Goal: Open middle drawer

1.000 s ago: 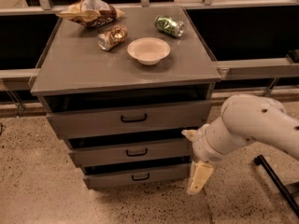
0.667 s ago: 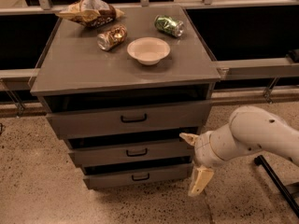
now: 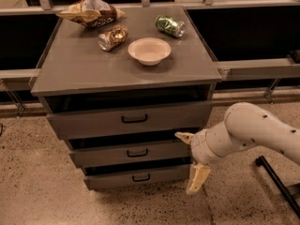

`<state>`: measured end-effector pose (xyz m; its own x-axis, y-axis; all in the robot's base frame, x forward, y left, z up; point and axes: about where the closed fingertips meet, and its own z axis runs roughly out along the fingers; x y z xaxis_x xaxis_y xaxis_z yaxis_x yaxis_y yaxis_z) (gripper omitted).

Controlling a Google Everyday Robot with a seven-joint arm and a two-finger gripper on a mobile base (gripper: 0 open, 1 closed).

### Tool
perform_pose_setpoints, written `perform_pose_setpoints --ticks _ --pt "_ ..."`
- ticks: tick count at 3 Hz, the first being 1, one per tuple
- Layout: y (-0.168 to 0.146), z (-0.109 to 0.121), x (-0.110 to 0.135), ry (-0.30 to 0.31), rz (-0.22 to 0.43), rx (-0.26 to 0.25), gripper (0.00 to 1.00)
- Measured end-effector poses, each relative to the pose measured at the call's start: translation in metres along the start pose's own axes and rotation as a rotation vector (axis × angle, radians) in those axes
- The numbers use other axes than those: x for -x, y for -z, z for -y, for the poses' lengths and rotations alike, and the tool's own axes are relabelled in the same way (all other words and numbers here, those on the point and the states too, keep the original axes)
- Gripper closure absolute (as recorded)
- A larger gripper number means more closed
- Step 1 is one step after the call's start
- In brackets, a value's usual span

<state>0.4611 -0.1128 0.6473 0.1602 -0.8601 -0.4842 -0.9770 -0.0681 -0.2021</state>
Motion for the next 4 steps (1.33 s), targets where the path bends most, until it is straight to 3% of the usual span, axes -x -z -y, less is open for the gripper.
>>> perform_pose_setpoints --ticks 2,3,4 --pt "-0.09 0.016 -0.037 0.015 0.133 0.069 0.0" --pt "-0.118 0.02 -0.051 0.009 0.159 0.089 0.0" --pt "-0.151 0.044 -0.086 0.001 0.132 0.025 0.0"
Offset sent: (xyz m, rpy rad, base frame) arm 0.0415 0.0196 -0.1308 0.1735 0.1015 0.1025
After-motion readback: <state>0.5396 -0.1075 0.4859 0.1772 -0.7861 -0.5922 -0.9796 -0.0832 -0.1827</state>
